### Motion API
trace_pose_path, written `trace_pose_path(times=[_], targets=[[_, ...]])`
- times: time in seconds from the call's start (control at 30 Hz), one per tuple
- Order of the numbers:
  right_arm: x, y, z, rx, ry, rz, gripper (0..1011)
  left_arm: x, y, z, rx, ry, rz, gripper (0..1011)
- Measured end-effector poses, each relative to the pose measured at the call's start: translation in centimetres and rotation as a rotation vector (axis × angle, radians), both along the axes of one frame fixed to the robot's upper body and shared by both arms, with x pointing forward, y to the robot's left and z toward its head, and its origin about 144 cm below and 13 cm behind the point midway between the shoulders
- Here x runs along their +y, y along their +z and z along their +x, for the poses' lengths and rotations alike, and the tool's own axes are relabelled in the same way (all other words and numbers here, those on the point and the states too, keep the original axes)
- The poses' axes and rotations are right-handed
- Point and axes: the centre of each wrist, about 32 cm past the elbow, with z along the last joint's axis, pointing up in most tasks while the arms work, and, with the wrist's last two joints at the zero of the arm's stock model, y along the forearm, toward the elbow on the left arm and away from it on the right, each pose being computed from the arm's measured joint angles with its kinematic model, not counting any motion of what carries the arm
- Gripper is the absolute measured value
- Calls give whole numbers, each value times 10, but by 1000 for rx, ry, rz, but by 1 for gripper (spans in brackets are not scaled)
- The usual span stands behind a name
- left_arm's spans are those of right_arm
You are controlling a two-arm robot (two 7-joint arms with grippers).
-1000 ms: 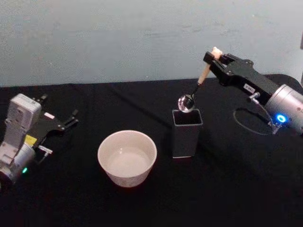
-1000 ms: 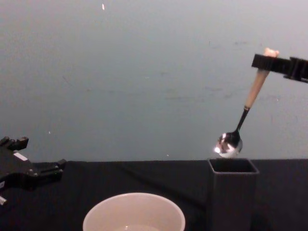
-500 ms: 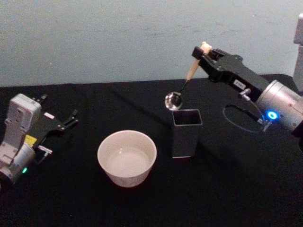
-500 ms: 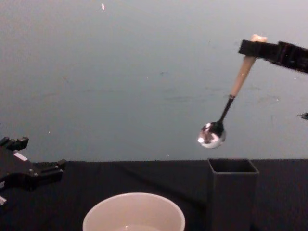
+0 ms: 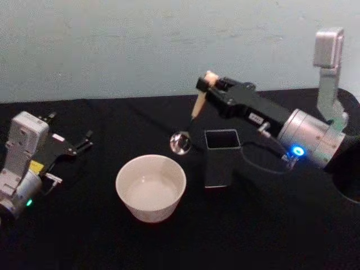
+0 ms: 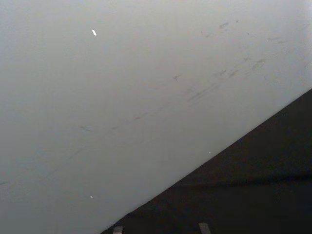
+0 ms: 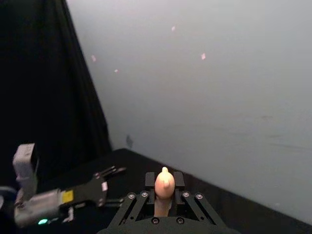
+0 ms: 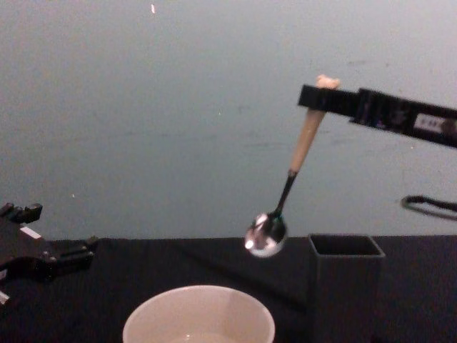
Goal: Pick up the stirring spoon with one hand, stir inside the cup, then place it back in its original position.
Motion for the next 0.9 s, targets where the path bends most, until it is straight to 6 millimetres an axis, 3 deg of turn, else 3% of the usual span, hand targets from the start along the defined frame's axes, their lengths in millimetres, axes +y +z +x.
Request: trace_pose_path(times=[0.9], targets=[[30, -36, -2, -7, 119, -137, 214, 0, 0, 0, 0, 0, 0, 1001]])
